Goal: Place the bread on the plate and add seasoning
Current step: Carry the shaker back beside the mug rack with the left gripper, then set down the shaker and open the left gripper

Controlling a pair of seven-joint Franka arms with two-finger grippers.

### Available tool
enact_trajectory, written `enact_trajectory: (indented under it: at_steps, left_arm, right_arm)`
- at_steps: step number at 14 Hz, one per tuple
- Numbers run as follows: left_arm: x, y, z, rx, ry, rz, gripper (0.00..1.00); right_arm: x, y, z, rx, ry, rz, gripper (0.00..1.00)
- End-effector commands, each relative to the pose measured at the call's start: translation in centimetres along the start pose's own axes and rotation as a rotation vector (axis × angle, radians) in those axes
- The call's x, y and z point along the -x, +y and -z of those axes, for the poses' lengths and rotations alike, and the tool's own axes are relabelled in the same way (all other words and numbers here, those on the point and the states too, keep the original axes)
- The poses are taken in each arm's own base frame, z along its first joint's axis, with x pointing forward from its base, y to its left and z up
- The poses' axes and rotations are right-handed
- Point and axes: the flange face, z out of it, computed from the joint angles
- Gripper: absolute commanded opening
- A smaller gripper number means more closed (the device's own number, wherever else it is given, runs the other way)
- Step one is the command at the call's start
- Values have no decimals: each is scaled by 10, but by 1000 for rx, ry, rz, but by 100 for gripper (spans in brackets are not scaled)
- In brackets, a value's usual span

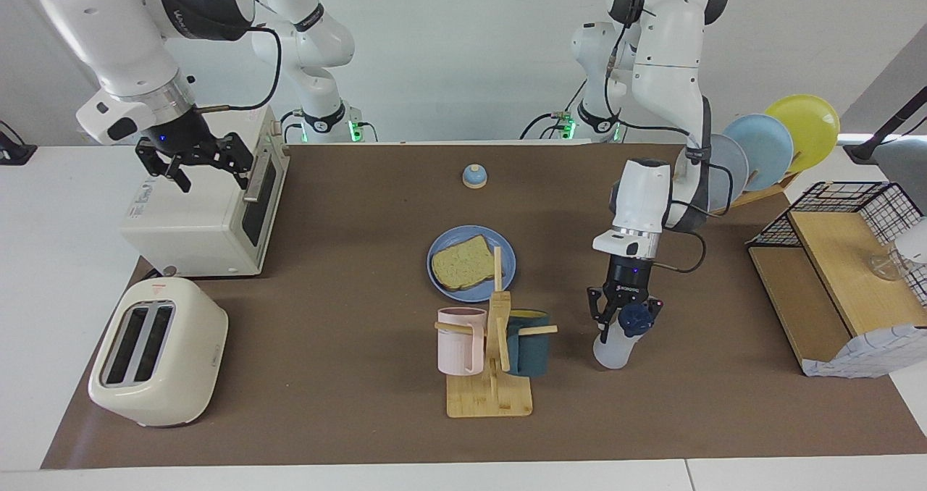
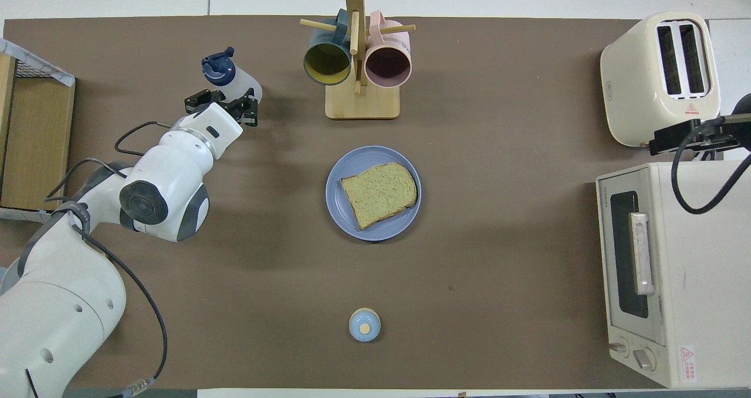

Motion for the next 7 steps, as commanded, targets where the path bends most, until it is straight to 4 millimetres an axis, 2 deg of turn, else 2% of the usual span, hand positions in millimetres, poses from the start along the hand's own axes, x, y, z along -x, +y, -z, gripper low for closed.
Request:
enact_trajectory:
  at_steps: [1,3,4,6,7]
  left_arm:
    - [4,-1,-9,-3,9,-18,0]
    - [5,0,-9,-2,8,-20,0]
    - [5,0,-9,-2,6,-23,4]
    - [7,0,-10,-2,3,-38,23]
    - [7,-2,-10,-4,0,-42,43]
  right_arm:
    - [2,2,1,-9,-2,9,100]
    - [2,2,1,-9,-2,11,100]
    - [2,2,1,-9,-2,11,100]
    - [2,2,1,-9,-2,11,100]
    - [2,2,1,-9,-1,9,100]
